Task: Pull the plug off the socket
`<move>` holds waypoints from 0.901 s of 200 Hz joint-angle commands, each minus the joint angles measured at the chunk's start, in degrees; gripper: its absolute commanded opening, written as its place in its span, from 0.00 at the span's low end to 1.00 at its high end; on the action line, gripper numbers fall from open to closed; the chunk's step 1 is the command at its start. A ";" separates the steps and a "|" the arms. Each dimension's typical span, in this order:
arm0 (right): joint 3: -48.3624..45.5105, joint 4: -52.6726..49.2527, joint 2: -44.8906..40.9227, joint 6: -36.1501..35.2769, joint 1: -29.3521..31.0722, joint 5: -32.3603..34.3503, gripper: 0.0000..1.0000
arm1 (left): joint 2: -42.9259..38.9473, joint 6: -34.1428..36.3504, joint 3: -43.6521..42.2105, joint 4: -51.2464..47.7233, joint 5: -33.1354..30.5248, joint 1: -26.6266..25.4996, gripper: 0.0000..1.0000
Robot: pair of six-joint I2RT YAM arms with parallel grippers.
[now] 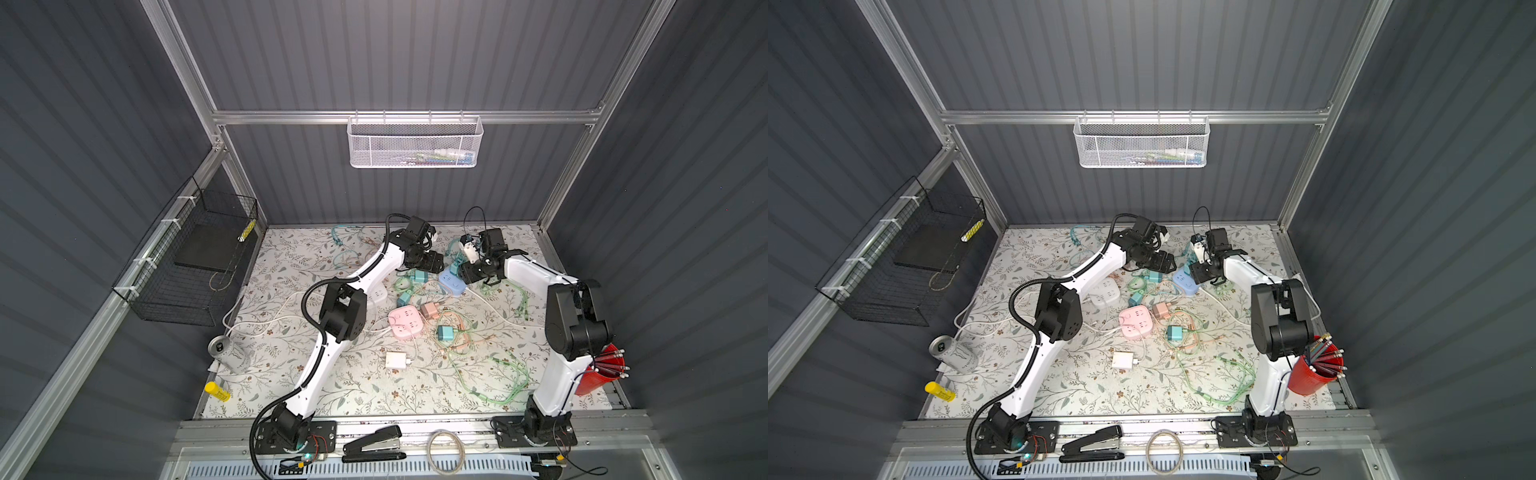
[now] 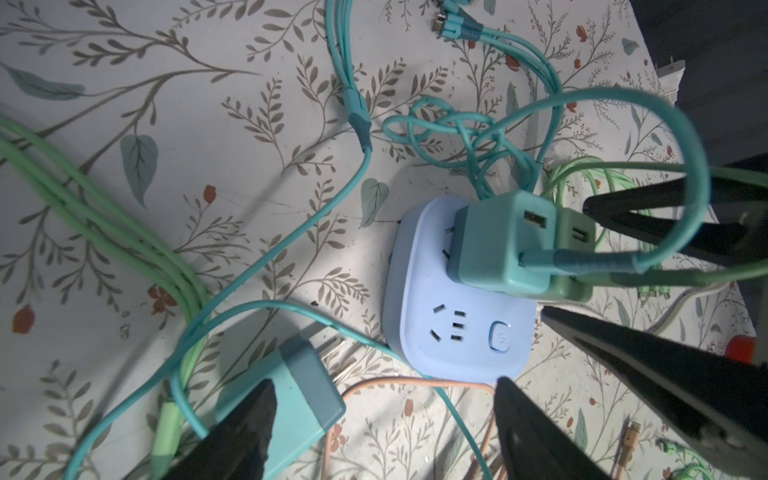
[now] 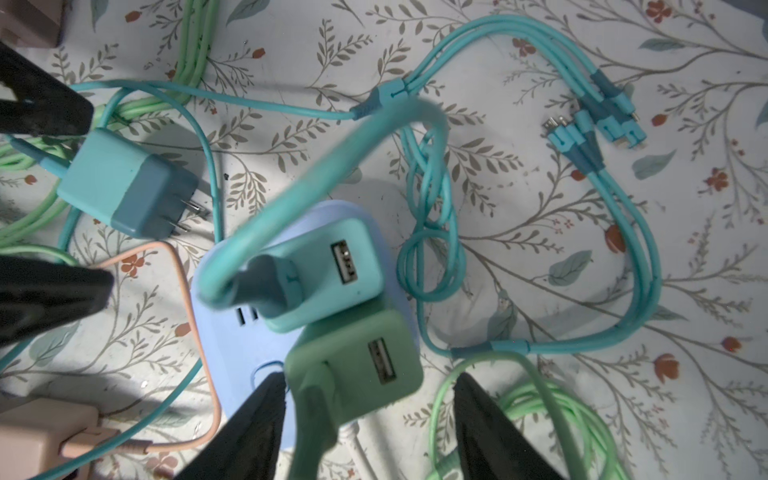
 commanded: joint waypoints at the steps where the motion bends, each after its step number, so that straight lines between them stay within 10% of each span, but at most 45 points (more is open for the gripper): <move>1: 2.80 -1.60 1.78 -3.68 -0.26 0.13 0.67 | 1.53 2.35 -0.04 1.60 3.86 0.26 0.81; 180: 4.27 -5.39 3.74 -9.16 -0.26 -7.54 0.45 | 6.02 -0.97 0.82 3.05 3.08 -0.95 0.80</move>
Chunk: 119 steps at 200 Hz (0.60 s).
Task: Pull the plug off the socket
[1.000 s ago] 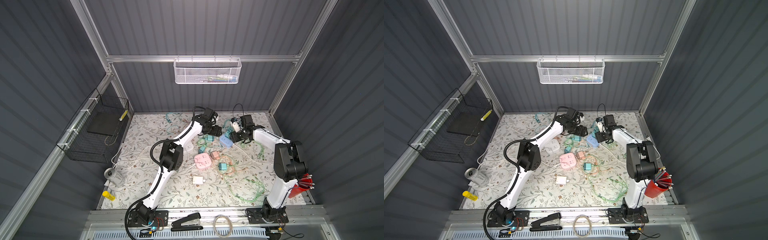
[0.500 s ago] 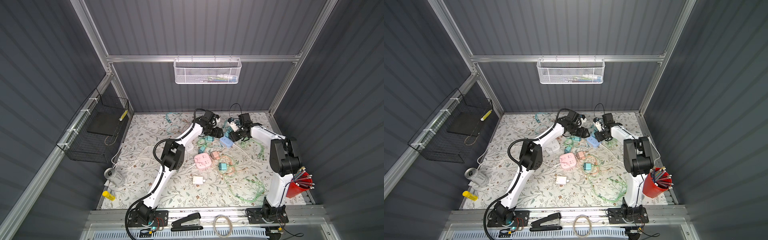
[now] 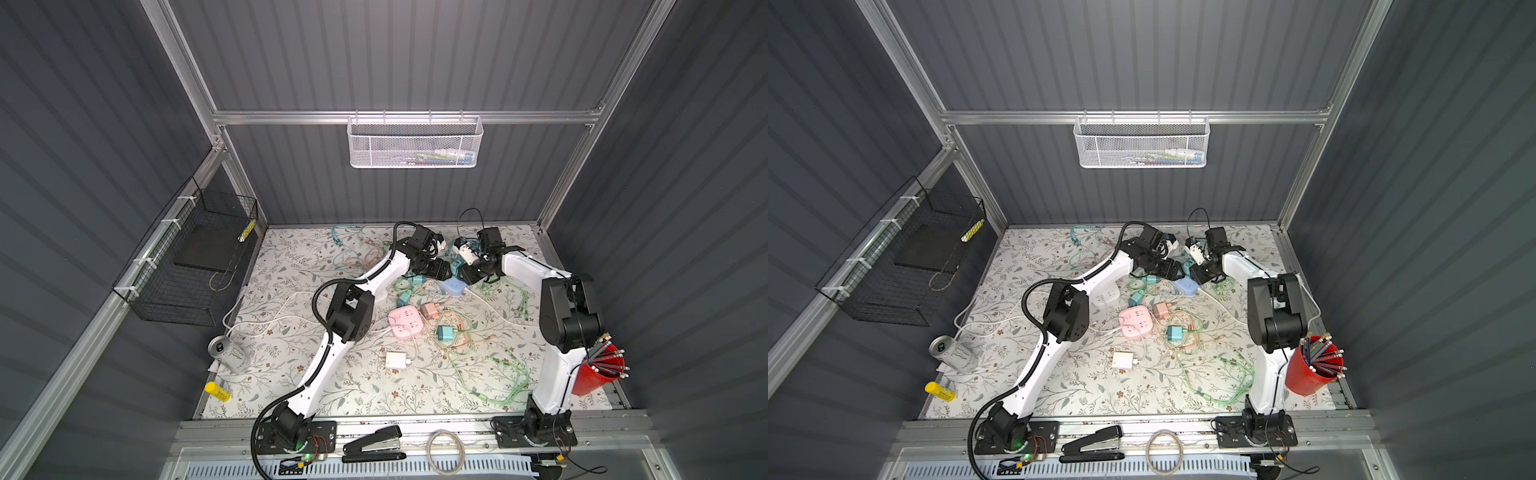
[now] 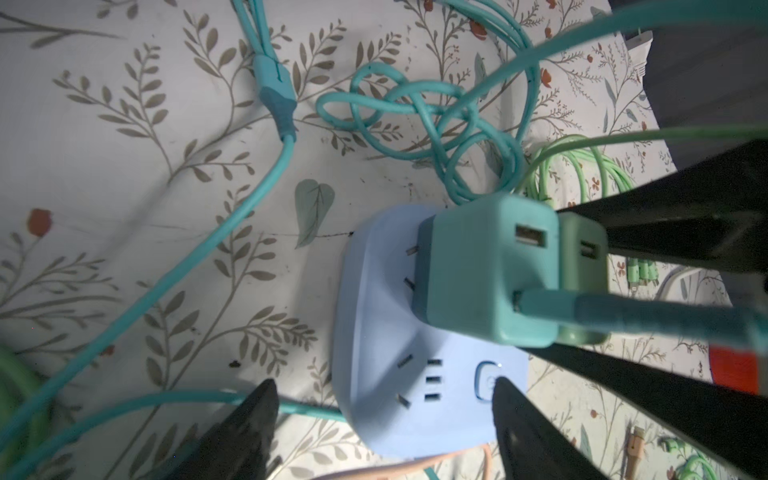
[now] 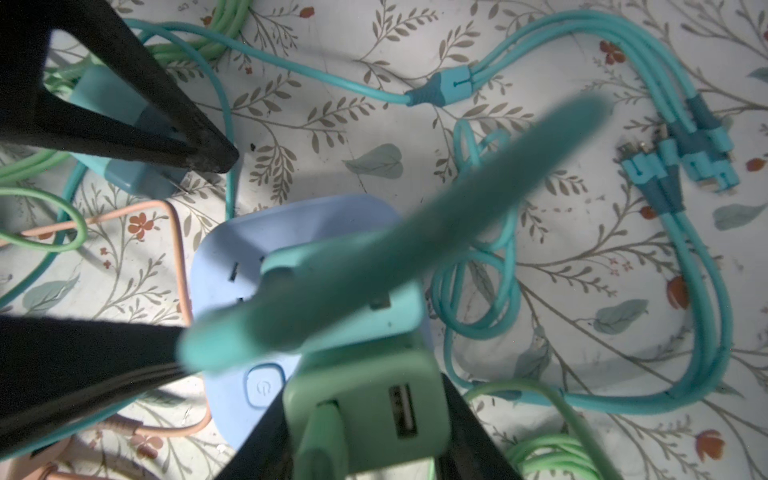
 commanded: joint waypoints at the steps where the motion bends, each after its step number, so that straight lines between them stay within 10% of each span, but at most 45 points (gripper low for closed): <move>1: 0.96 -1.27 0.26 -1.04 0.26 -2.44 0.44 | 1.68 -0.89 0.95 -2.11 -1.06 -0.09 0.80; 119: -2.81 4.83 -4.96 1.56 0.53 -4.88 0.30 | 4.76 1.96 5.17 -10.40 -8.93 -1.87 0.76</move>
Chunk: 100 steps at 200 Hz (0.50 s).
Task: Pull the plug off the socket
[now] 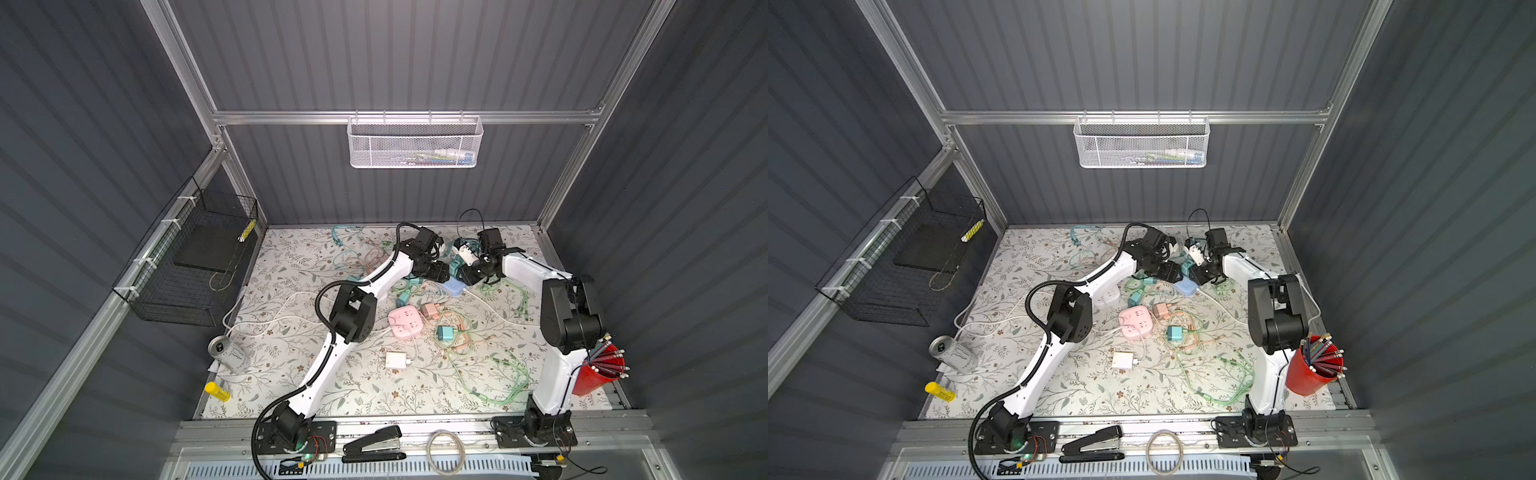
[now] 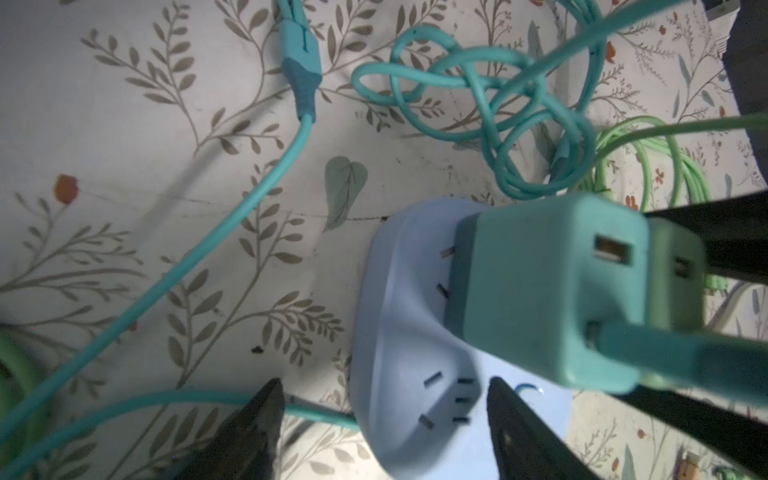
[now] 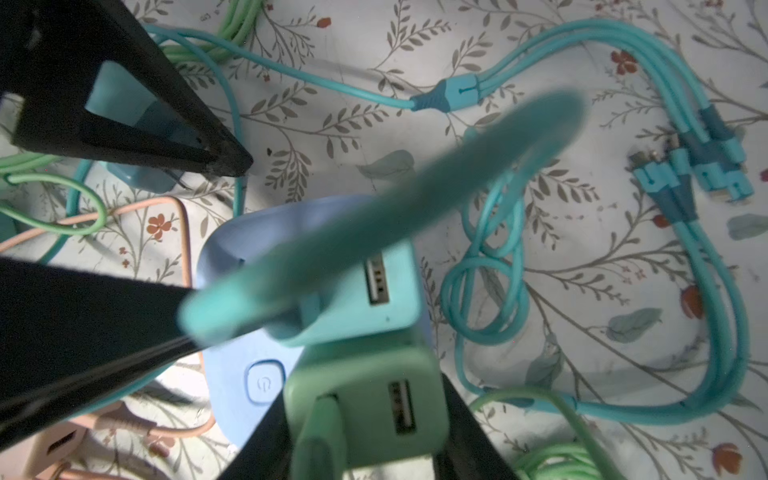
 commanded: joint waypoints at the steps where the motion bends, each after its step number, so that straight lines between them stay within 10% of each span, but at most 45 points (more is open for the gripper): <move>1: -0.68 2.94 -3.46 1.21 0.46 -3.32 0.30 | 2.18 1.73 0.97 -5.23 -3.02 -0.62 0.76; 100: -2.99 3.92 -5.28 1.33 1.80 -3.29 0.26 | 3.51 2.46 1.97 -8.68 -6.76 -1.44 0.72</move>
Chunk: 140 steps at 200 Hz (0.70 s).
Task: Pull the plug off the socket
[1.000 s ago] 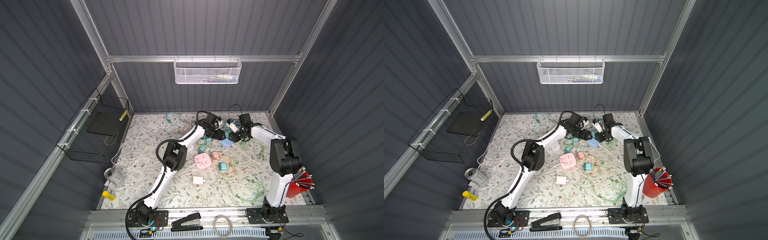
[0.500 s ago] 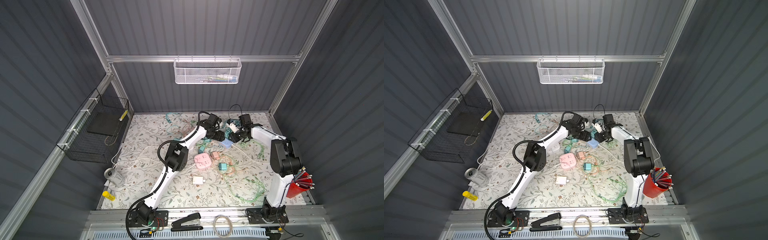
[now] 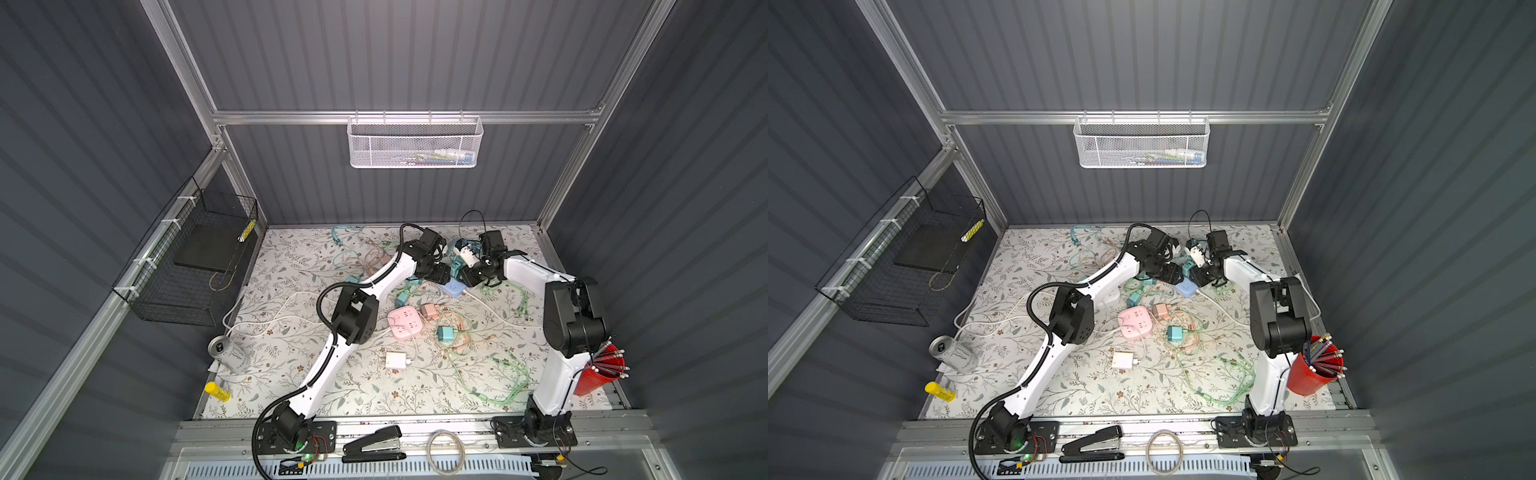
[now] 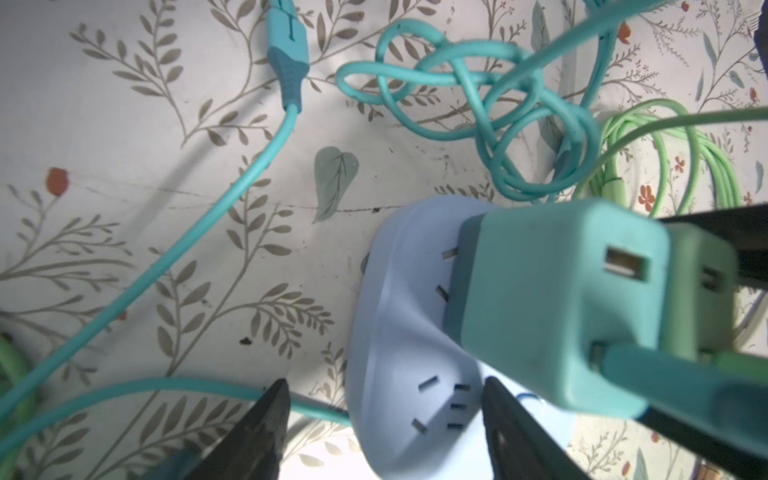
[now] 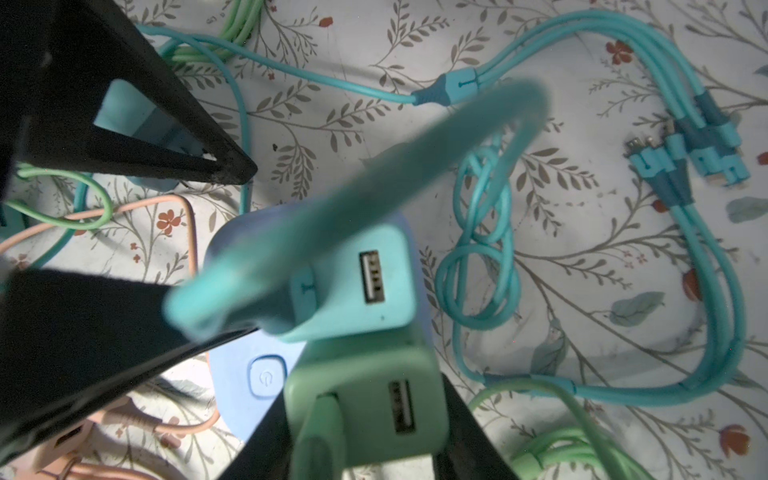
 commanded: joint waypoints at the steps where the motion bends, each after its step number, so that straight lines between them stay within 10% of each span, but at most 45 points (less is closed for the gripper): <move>1: -0.53 2.16 -3.72 -0.22 1.94 -3.04 0.26 | 3.52 1.71 0.83 -6.80 -3.47 -0.33 0.72; 140: -2.15 4.83 -5.21 1.12 3.87 -0.70 0.24 | 4.00 1.68 0.53 -10.20 -4.83 -0.59 0.72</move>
